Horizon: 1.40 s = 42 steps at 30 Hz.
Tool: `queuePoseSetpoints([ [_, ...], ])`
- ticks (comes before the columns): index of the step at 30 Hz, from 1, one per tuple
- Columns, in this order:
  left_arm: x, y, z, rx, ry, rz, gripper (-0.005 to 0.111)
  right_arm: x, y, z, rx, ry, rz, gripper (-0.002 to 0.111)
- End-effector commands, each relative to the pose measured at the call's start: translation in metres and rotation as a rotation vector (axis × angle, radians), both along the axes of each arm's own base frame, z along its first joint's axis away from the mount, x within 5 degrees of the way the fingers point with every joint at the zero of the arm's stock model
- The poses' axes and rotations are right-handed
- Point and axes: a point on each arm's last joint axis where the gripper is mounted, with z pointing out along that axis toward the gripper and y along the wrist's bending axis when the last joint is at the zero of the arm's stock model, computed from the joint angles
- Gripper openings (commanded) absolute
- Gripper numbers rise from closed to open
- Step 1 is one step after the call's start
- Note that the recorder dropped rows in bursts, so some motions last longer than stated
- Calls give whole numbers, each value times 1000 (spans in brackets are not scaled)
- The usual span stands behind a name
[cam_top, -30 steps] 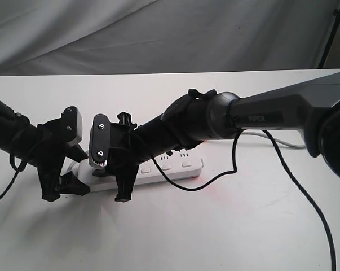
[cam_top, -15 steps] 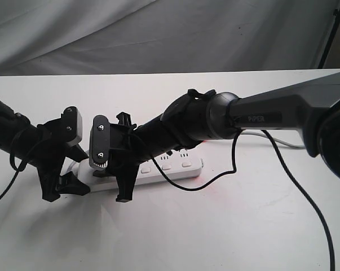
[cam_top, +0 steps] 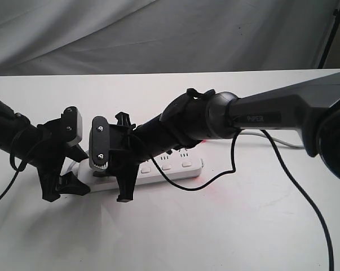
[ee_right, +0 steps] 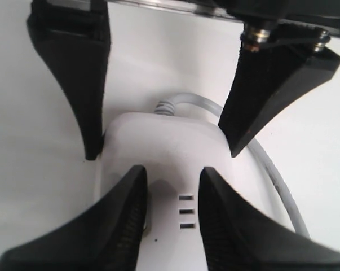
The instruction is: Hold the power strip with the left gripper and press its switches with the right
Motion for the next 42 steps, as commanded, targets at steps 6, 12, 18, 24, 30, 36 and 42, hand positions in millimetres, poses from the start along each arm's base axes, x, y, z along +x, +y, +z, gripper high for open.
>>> queuePoseSetpoints([
  [6,0,-2,2,-6,1,-6,69,-2,-6,-22,-91,-19,35,31],
  [12,0,-2,2,-6,2,-4,69,-2,-6,-26,-94,-9,36,31],
  [18,0,-2,2,-6,2,-4,69,-1,-4,0,-46,-32,2,31],
  [24,0,-2,2,-6,1,-6,69,0,-4,38,21,-74,-28,31],
  [30,0,-2,2,-6,1,-6,69,-1,-9,56,42,-77,-31,31],
  [36,0,-2,2,-6,2,-4,69,3,-24,56,42,-14,-19,31],
  [42,0,-2,2,-6,2,-4,69,5,-30,52,11,-19,-9,31],
])
